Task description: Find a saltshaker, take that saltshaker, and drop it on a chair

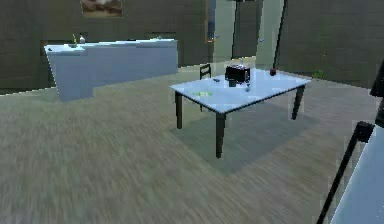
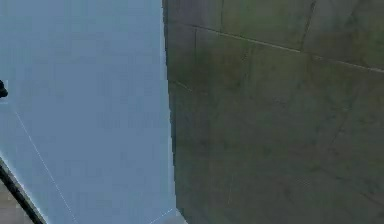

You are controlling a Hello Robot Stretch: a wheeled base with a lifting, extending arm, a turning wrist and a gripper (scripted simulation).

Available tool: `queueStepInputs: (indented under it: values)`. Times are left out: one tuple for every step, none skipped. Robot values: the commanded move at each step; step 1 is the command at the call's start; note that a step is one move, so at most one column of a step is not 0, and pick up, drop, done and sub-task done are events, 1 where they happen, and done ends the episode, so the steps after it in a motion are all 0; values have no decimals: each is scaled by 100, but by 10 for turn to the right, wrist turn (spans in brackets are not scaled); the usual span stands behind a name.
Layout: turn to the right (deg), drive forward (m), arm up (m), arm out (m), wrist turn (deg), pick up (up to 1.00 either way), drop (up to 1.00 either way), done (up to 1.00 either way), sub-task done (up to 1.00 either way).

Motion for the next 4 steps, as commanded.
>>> queueStepInputs:
  values:
    - [0,50,0,0,0,0,0,0,0]
    - [60,0,0,0,0,0,0,0,0]
    - [0,65,0,0,0,0,0,0,0]
    - [450,0,0,0,0,0,0,0,0]
